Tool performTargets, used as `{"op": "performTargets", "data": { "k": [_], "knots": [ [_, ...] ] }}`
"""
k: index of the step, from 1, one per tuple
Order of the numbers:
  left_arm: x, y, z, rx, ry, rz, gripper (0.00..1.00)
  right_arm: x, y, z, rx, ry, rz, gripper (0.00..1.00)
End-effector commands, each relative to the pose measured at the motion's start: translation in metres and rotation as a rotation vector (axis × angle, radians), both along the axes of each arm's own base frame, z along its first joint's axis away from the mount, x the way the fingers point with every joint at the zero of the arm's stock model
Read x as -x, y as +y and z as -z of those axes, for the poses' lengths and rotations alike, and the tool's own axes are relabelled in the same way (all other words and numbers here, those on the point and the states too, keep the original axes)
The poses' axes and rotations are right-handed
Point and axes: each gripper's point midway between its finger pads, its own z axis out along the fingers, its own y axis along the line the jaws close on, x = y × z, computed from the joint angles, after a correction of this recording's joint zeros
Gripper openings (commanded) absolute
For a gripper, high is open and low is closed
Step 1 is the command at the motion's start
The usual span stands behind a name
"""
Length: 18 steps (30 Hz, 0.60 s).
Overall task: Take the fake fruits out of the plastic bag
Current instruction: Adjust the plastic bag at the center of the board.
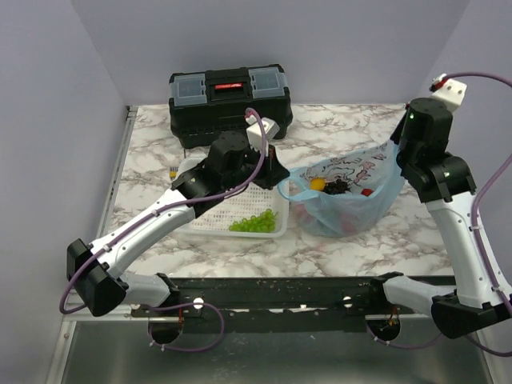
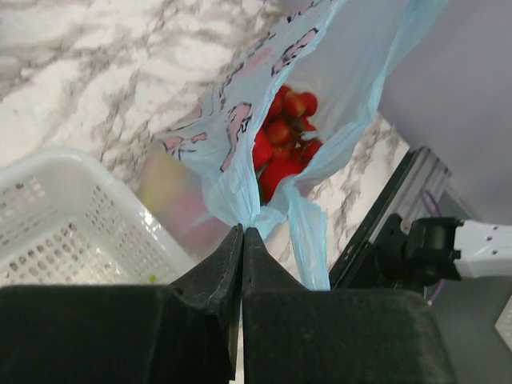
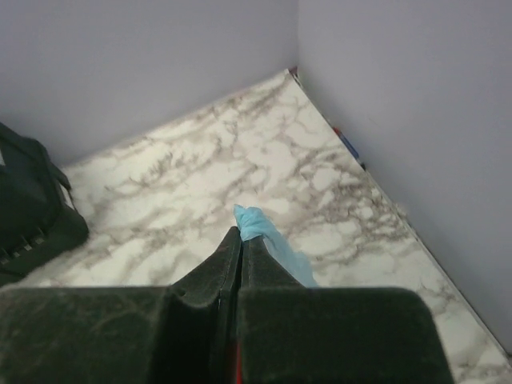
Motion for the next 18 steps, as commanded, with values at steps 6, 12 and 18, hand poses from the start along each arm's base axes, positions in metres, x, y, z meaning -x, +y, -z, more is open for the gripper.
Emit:
{"op": "performTargets", "data": {
  "k": [6, 12, 18],
  "knots": [
    [0.029, 0.013, 0.036, -0.098, 0.082, 0.099, 0.00, 0.061, -0.019, 0.083, -0.002, 0.233, 0.072, 0.02],
    [0.035, 0.009, 0.025, -0.061, 0.069, 0.137, 0.39, 0.074, -0.014, 0.057, -0.018, 0.126, -0.015, 0.06],
    [0.057, 0.001, 0.028, 0.015, 0.123, 0.209, 0.71, 0.070, 0.006, 0.044, -0.061, 0.059, -0.144, 0.07]
  ]
}}
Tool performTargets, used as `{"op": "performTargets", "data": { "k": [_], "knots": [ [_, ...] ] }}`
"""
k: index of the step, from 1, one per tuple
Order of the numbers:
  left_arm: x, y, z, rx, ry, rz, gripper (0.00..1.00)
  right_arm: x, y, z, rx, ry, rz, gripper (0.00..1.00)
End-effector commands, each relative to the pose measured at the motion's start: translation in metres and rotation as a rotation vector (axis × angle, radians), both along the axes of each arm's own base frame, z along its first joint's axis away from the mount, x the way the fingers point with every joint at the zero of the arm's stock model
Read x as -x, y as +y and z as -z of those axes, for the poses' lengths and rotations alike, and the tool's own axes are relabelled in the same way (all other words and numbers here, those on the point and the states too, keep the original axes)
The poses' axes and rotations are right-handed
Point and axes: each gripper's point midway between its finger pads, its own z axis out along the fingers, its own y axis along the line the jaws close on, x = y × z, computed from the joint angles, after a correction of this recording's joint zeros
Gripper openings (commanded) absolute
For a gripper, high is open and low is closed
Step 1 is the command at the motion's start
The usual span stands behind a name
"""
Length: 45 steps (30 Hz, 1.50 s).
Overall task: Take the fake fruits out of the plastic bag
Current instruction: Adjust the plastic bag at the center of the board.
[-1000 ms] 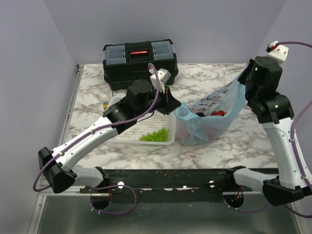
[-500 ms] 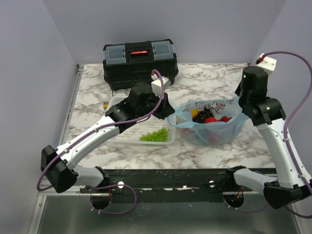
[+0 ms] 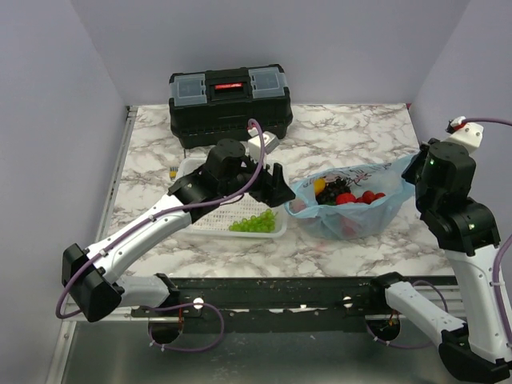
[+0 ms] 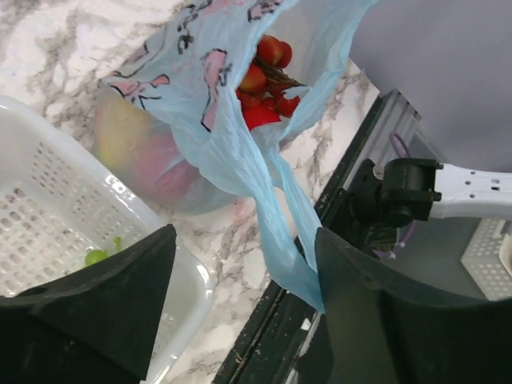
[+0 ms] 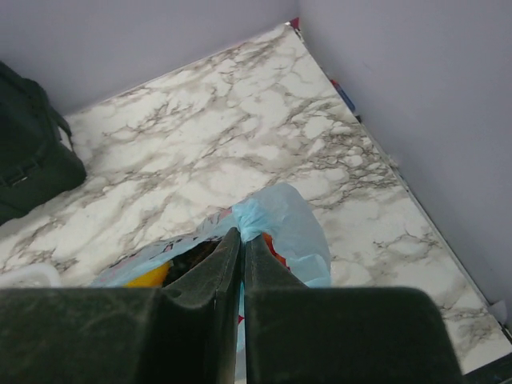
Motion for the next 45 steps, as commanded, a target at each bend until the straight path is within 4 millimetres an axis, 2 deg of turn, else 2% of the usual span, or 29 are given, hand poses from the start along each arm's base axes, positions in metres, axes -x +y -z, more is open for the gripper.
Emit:
{"op": "performTargets", "data": {
  "k": [1, 3, 4, 9, 13, 16, 19, 23, 24, 26, 28, 31, 33, 34, 36, 41, 43, 45],
  "knots": [
    [0.025, -0.005, -0.007, 0.082, 0.031, 0.074, 0.78, -0.009, 0.018, -0.006, -0.021, -0.029, -0.103, 0.07],
    [0.033, -0.009, -0.004, 0.082, 0.044, 0.089, 0.95, -0.011, 0.021, -0.005, -0.024, -0.030, -0.117, 0.07],
    [0.036, -0.011, -0.002, 0.078, 0.051, 0.095, 0.98, -0.012, 0.022, -0.004, -0.025, -0.029, -0.121, 0.07],
    [0.044, -0.017, 0.013, 0.068, 0.081, 0.089, 0.98, -0.012, 0.027, -0.001, -0.038, -0.028, -0.148, 0.07],
    [0.018, -0.009, 0.026, 0.014, 0.060, -0.027, 0.93, -0.006, 0.023, -0.005, -0.038, -0.046, -0.138, 0.07],
    [0.005, -0.005, 0.013, 0.054, 0.037, -0.061, 0.90, -0.002, 0.022, -0.010, -0.038, -0.055, -0.136, 0.07],
    [0.017, -0.016, -0.003, 0.102, 0.032, 0.034, 0.95, 0.000, 0.023, -0.013, -0.043, -0.063, -0.146, 0.07],
    [0.028, -0.024, -0.003, 0.168, 0.096, 0.088, 0.96, 0.000, 0.025, -0.013, -0.052, -0.069, -0.155, 0.07],
    [0.028, -0.025, -0.001, 0.168, 0.105, 0.081, 0.93, 0.000, 0.026, -0.012, -0.055, -0.068, -0.162, 0.07],
    [0.025, -0.027, 0.001, 0.164, 0.114, 0.073, 0.78, -0.001, 0.027, -0.012, -0.059, -0.071, -0.164, 0.07],
    [0.023, -0.028, 0.003, 0.154, 0.125, 0.065, 0.53, -0.001, 0.025, -0.012, -0.053, -0.070, -0.151, 0.07],
    [0.024, -0.027, 0.007, 0.155, 0.133, 0.064, 0.24, -0.002, 0.016, -0.011, -0.028, -0.057, -0.101, 0.07],
    [0.028, -0.025, 0.009, 0.171, 0.140, 0.065, 0.04, -0.002, 0.002, -0.010, 0.002, -0.040, -0.017, 0.04],
    [0.028, -0.022, 0.009, 0.173, 0.136, 0.058, 0.00, 0.000, -0.008, -0.011, 0.021, -0.031, 0.047, 0.02],
    [0.022, -0.011, 0.012, 0.146, 0.115, 0.034, 0.00, 0.003, -0.025, -0.012, 0.072, -0.008, 0.150, 0.01],
    [-0.016, 0.040, 0.004, 0.110, 0.054, -0.144, 0.00, 0.021, -0.053, -0.027, 0.138, -0.037, 0.315, 0.01],
    [-0.021, 0.049, 0.002, 0.126, 0.070, -0.151, 0.00, 0.029, -0.063, -0.031, 0.160, -0.044, 0.382, 0.01],
    [-0.019, 0.048, 0.007, 0.124, 0.099, -0.132, 0.00, 0.033, -0.068, -0.036, 0.171, -0.057, 0.418, 0.01]
  ]
}}
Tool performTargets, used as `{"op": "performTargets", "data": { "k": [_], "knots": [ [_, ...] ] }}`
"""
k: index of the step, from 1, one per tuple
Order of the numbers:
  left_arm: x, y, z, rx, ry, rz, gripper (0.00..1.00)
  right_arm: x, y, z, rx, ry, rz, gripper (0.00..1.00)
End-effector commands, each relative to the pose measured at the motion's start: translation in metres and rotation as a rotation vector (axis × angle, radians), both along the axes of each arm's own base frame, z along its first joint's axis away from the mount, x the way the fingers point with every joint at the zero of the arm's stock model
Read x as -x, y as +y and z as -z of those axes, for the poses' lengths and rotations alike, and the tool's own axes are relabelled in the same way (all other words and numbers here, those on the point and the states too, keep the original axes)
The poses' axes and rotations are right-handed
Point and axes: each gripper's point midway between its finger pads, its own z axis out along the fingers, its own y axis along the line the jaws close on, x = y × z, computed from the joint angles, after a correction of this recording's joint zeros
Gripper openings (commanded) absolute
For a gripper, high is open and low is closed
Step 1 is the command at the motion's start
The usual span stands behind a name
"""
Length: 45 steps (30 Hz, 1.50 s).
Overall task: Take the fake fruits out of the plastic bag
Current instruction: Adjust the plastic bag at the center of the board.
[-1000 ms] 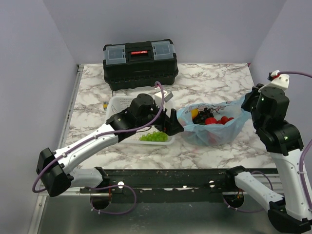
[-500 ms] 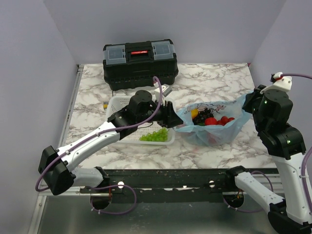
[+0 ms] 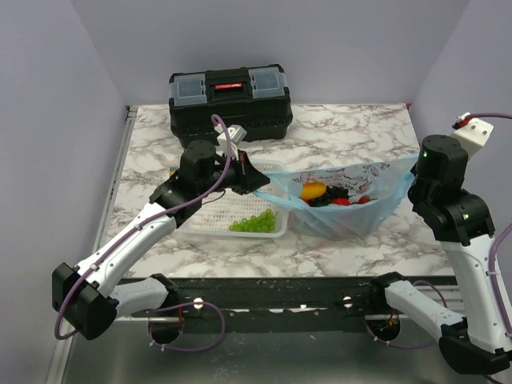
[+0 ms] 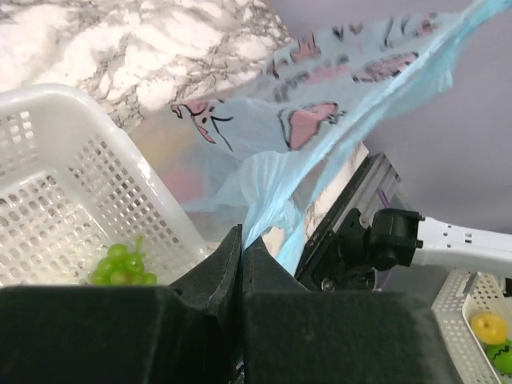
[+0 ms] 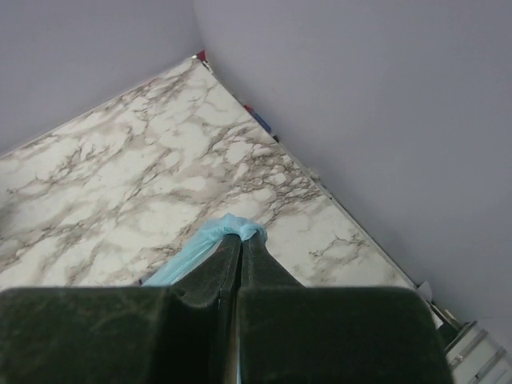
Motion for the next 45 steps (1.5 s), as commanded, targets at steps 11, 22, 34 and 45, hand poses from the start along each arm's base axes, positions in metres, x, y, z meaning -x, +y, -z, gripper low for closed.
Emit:
{"op": "performTargets", "data": {
  "k": [11, 22, 34, 45],
  "knots": [
    [0.013, -0.003, 0.021, 0.045, 0.081, 0.111, 0.00, 0.029, -0.021, -0.021, 0.031, -0.064, 0.084, 0.10],
    [0.011, -0.014, 0.004, 0.039, 0.049, 0.161, 0.02, 0.020, 0.027, 0.007, -0.144, 0.033, -0.173, 0.41],
    [0.030, -0.023, 0.021, 0.015, 0.060, 0.228, 0.02, 0.066, 0.082, -0.022, -0.302, 0.020, -0.543, 0.80],
    [0.029, -0.020, 0.028, -0.031, 0.050, 0.204, 0.00, 0.042, 0.213, -0.034, -0.542, 0.090, -1.198, 0.86]
  ]
}}
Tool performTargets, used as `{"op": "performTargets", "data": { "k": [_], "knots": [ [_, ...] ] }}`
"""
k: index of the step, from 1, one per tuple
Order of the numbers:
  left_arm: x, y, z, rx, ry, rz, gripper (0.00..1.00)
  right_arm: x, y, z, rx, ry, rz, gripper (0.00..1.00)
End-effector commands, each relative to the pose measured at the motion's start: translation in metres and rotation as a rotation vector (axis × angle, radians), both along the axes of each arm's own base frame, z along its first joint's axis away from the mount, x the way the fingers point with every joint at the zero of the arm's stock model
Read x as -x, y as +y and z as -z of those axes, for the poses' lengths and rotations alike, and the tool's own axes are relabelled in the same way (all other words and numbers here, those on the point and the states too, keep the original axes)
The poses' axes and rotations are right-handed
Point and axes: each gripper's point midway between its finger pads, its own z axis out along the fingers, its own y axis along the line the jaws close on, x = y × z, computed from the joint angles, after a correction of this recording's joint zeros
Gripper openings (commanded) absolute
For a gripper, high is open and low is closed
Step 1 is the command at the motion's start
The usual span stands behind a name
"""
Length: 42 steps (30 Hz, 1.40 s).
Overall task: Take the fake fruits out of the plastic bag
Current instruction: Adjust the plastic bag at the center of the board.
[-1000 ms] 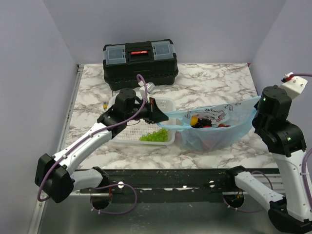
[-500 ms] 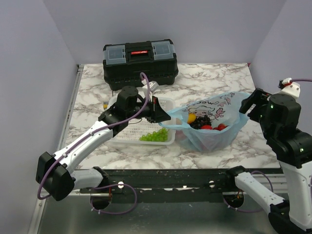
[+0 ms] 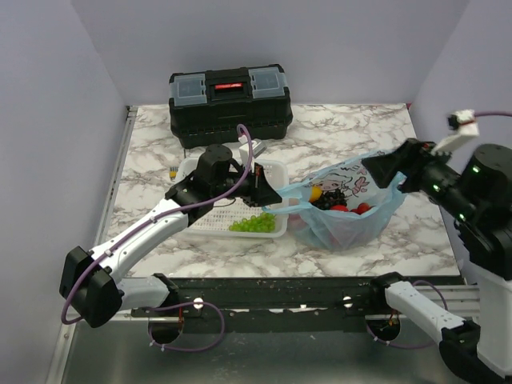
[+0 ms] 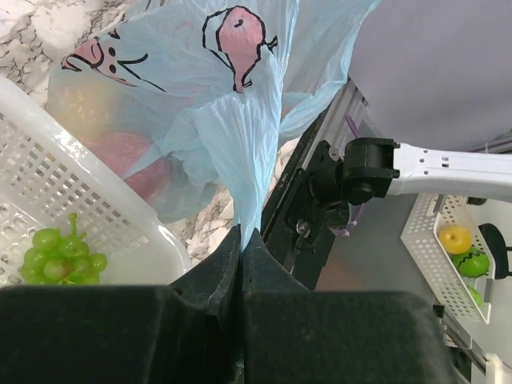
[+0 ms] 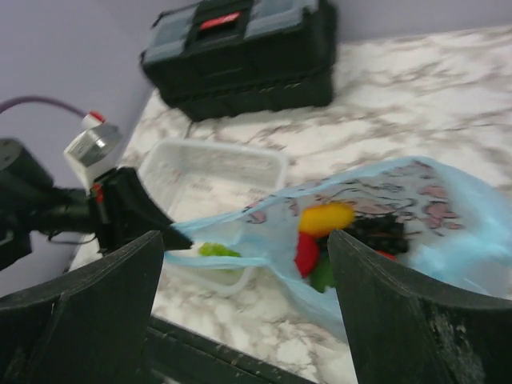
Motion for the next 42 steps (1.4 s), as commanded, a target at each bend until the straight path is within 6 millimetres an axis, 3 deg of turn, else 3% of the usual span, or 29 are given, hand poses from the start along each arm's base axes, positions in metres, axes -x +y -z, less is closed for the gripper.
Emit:
{"op": "performTargets", "data": {
  "k": [1, 3, 6, 11, 13, 16, 18, 22, 25, 30, 32, 37, 42],
  "knots": [
    [-0.001, 0.003, 0.004, -0.030, -0.021, -0.016, 0.00, -0.018, 0.081, 0.044, -0.150, 0.168, -0.394, 0.84],
    [-0.002, 0.004, 0.004, -0.034, -0.023, -0.023, 0.00, -0.024, 0.092, 0.065, -0.205, 0.228, -0.430, 0.71],
    [-0.005, 0.004, 0.004, -0.040, -0.026, -0.037, 0.00, -0.038, 0.086, 0.116, -0.194, 0.336, -0.333, 0.62],
    [-0.009, 0.001, 0.003, -0.039, -0.026, -0.041, 0.00, -0.048, 0.039, 0.210, -0.007, 0.527, -0.029, 0.56],
    [-0.011, 0.001, 0.002, -0.038, -0.028, -0.048, 0.00, -0.046, 0.032, 0.230, 0.021, 0.570, 0.033, 0.54],
    [-0.017, 0.000, 0.001, -0.047, -0.037, -0.067, 0.00, -0.038, 0.041, 0.249, 0.001, 0.608, 0.051, 0.52],
    [-0.021, -0.001, 0.002, -0.057, -0.037, -0.072, 0.00, -0.032, 0.046, 0.268, 0.026, 0.645, 0.077, 0.52],
    [-0.024, -0.003, 0.005, -0.068, -0.024, -0.073, 0.00, -0.001, 0.076, 0.297, 0.101, 0.714, 0.046, 0.51],
    [-0.023, -0.002, 0.008, -0.077, -0.021, -0.077, 0.00, 0.023, 0.081, 0.312, 0.138, 0.751, 0.053, 0.51],
    [-0.023, 0.004, 0.018, -0.102, -0.023, -0.093, 0.00, 0.063, 0.090, 0.361, 0.128, 0.871, -0.007, 0.49],
    [-0.022, 0.004, 0.021, -0.111, -0.020, -0.093, 0.00, 0.066, 0.092, 0.359, 0.116, 0.857, -0.019, 0.49],
    [-0.020, 0.006, 0.029, -0.124, -0.005, -0.087, 0.00, 0.045, 0.095, 0.308, 0.053, 0.695, -0.033, 0.56],
    [-0.017, 0.008, 0.032, -0.127, 0.007, -0.084, 0.00, 0.014, 0.067, 0.273, 0.129, 0.550, 0.137, 0.62]
  ]
}}
